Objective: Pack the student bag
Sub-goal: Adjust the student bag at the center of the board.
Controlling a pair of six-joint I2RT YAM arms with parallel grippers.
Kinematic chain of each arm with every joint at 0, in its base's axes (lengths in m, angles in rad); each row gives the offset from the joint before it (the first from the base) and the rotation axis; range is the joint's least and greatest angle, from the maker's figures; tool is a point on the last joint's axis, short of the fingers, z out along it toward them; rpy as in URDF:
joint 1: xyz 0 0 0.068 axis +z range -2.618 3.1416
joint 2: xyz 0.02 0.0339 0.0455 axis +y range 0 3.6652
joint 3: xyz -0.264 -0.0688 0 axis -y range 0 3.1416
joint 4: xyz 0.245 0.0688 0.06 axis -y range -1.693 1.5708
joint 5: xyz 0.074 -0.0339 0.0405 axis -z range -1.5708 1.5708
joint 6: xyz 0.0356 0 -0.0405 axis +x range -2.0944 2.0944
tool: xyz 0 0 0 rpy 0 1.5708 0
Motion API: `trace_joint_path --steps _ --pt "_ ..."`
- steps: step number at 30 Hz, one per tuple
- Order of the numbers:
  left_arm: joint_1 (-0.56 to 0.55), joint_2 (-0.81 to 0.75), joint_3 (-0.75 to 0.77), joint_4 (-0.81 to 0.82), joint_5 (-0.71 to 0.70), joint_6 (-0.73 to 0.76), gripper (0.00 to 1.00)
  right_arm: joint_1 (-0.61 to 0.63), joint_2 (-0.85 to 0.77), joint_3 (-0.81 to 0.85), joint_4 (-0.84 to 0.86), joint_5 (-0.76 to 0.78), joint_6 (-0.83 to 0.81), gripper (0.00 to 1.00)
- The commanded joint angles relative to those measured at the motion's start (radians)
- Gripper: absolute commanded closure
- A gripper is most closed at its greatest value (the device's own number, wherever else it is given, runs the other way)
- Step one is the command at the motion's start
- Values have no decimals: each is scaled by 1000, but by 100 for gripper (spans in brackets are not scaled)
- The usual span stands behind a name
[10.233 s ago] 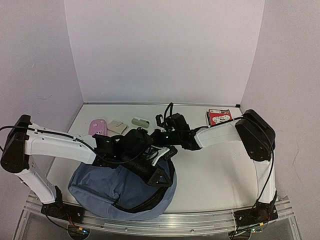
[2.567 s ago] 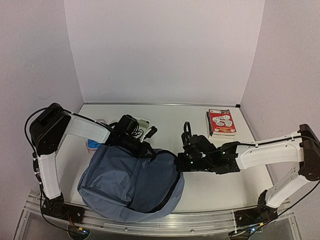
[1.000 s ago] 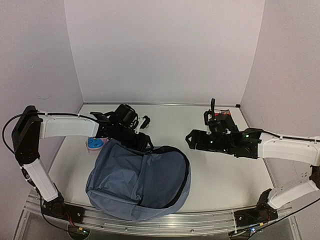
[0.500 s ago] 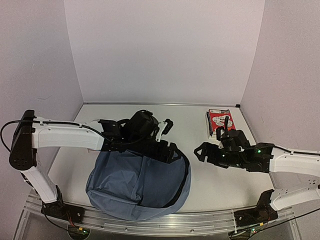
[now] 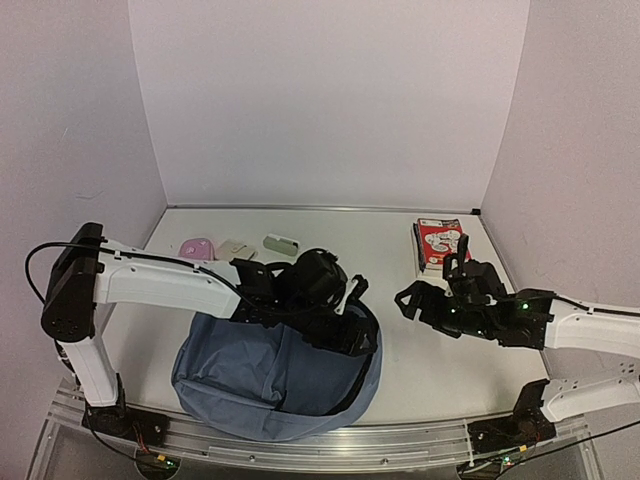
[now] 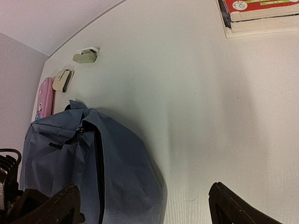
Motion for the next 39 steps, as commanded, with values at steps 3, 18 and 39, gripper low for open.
trace_joint_path --steps 3,18,39 --pt "-19 16 20 22 72 -30 45 1 -31 -21 11 34 24 5" --pt "-37 27 13 19 70 -53 80 1 -41 -31 10 41 27 5" --pt "11 -289 -181 -177 -296 -116 100 80 197 71 99 -188 -120 24"
